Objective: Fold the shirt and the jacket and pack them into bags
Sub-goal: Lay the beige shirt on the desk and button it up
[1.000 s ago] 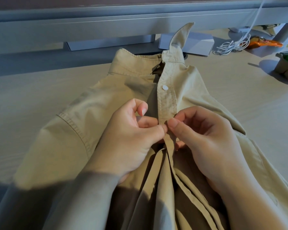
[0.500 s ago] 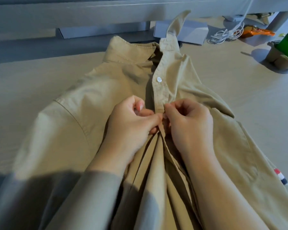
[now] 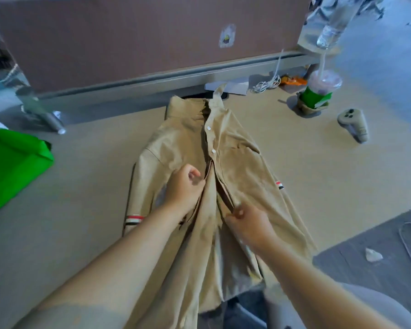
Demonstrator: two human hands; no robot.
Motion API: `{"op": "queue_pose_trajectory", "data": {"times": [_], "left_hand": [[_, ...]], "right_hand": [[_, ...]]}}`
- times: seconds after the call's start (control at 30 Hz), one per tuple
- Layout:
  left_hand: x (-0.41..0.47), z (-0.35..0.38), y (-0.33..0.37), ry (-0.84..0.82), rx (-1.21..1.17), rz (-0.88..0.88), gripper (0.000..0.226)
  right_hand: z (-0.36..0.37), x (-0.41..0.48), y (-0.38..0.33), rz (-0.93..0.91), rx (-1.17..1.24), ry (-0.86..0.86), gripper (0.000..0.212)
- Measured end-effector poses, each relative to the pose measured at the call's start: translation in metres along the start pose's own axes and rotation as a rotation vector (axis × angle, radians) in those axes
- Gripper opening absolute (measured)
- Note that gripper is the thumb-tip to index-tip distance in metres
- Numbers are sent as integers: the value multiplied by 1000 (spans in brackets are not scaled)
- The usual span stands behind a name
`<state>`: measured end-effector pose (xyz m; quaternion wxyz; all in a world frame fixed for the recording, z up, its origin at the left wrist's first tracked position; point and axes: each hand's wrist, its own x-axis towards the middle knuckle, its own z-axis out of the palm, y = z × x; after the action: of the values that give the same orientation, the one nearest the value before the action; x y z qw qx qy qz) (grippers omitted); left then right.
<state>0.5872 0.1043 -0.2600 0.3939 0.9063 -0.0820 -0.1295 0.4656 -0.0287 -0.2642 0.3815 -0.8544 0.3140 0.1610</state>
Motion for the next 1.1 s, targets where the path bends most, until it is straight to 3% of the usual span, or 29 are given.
{"op": "queue_pose_trajectory", "data": {"times": [0.07, 0.17, 0.27, 0.3, 0.4, 0.47, 0.5, 0.67, 0.73, 0.87, 0.97, 1.03, 1.1], "left_hand": [[-57, -6, -8, 14, 5, 27, 15], [-125, -5, -27, -140, 73, -57, 25], [-166, 2, -50, -241, 302, -187, 60], [-176, 2, -55, -229, 342, -218, 57], [-196, -10, -60, -176, 284, -308, 24], [-204, -19, -61, -172, 295, -233, 6], [-206, -23, -61, -192, 270, -181, 10], [-218, -34, -63, -645, 290, -61, 21], [-214, -30, -65, -568, 202, -21, 21], [-182, -25, -69, -47, 102, -189, 28], [-153, -18, -76, -181, 174, -325, 74], [-139, -11, -81, -284, 264, -304, 72], [-127, -6, -88, -270, 363, -244, 58]], "right_hand": [[18, -43, 38, 35, -59, -80, 13], [41, -72, 77, -28, -157, 126, 33], [44, -82, 85, 1, -261, 257, 54], [43, -84, 86, 36, -262, 277, 57], [30, -83, 97, 139, -144, 293, 38], [14, -83, 102, 189, -26, 248, 21], [6, -80, 108, 205, -44, 226, 17], [-11, -80, 106, 98, -112, 180, 12], [-5, -83, 98, 75, -108, 113, 15], [9, -78, 86, 56, -112, 111, 23], [18, -69, 79, 73, -234, 191, 32], [24, -61, 74, 107, -301, 243, 35], [27, -53, 70, 120, -342, 304, 32]]}}
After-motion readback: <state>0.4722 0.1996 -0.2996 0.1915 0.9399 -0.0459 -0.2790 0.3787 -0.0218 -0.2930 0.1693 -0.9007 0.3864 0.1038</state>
